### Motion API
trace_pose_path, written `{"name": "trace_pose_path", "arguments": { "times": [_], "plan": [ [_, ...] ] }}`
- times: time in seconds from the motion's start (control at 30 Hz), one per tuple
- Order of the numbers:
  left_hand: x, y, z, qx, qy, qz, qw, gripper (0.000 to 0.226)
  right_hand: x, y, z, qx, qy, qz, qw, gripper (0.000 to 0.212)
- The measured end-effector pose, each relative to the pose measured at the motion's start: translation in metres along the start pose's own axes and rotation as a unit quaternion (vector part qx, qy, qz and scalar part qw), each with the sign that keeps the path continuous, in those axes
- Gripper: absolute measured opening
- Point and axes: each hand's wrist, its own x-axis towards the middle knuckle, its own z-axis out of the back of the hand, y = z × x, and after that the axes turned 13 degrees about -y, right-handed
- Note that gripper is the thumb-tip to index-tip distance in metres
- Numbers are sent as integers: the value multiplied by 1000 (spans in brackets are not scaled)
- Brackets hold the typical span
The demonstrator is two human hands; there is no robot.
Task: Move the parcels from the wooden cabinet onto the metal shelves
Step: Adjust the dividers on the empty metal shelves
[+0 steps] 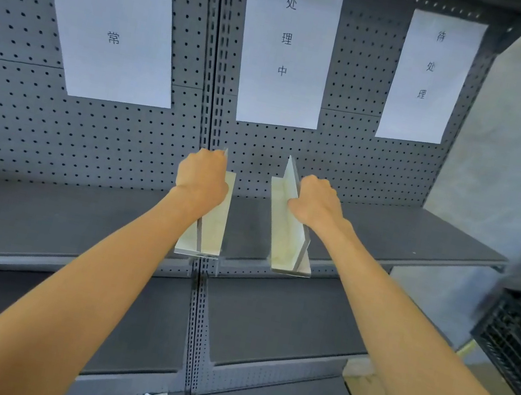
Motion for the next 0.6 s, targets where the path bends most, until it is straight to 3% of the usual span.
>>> {"name": "trace_pose_path", "arguments": {
  "times": [0.1,0.2,0.37,0.6],
  "plan": [
    [15,-11,-14,3,-7,12,1000,34,19,-21,-2,1,-2,2,1000,39],
    [26,-13,-26,10,-8,22,1000,19,40,-40,-9,7,-10,7,1000,40],
    [37,-1,-37,41,-11,55,998,36,68,-53,-20,13,4,28,1000,39],
    [29,3,-59,90,20,86,992,36,90,-58,-34,26,20,53,998,38]
  ]
}}
